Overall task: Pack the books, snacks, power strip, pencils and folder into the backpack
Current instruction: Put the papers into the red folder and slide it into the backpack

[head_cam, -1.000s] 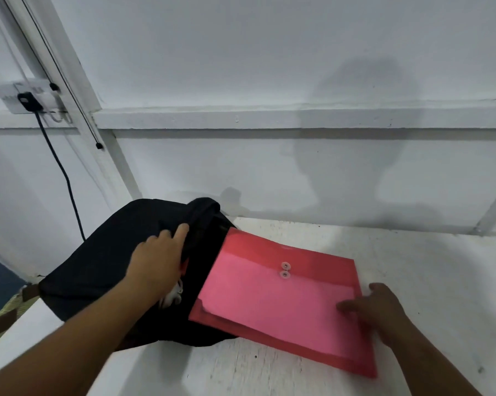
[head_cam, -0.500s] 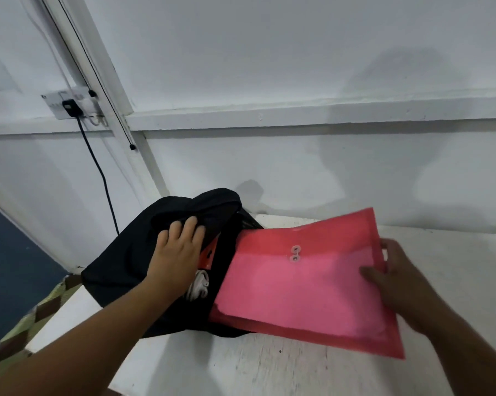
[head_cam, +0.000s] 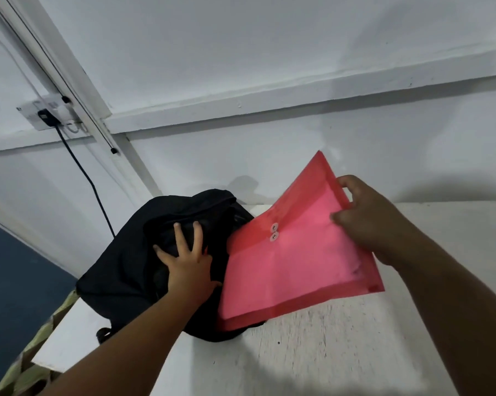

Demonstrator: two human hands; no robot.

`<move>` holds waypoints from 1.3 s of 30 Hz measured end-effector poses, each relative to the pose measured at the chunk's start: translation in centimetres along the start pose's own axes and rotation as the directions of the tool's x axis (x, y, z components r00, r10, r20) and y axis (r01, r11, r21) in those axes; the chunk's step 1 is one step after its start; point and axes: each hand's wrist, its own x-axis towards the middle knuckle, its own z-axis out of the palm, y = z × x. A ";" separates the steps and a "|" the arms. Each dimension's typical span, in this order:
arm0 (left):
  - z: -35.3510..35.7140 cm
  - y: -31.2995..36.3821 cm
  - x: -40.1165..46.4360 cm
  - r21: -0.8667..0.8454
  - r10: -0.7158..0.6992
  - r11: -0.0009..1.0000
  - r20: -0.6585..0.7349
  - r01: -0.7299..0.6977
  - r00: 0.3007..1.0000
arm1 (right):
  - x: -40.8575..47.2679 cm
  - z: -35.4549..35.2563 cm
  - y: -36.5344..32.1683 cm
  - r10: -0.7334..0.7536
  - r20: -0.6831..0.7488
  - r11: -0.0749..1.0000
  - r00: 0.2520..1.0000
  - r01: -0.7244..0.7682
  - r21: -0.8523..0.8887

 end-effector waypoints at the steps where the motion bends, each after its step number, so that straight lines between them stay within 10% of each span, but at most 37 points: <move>1: 0.3 0.0 0.1 0.015 0.004 1.000 -0.017 -0.003 1.000 | 0.1 -0.1 0.2 0.008 0.008 1.000 1.000 -0.008 0.000; 22: -0.6 -0.8 1.0 -0.209 -0.063 0.975 0.039 0.070 0.997 | 7.4 1.8 -0.7 0.137 0.220 0.991 0.966 -0.131 -0.042; 39: -0.5 -3.9 1.1 -0.338 -0.142 0.935 -0.070 0.110 0.987 | 6.3 4.3 1.4 0.065 -0.103 0.978 0.993 -0.043 0.203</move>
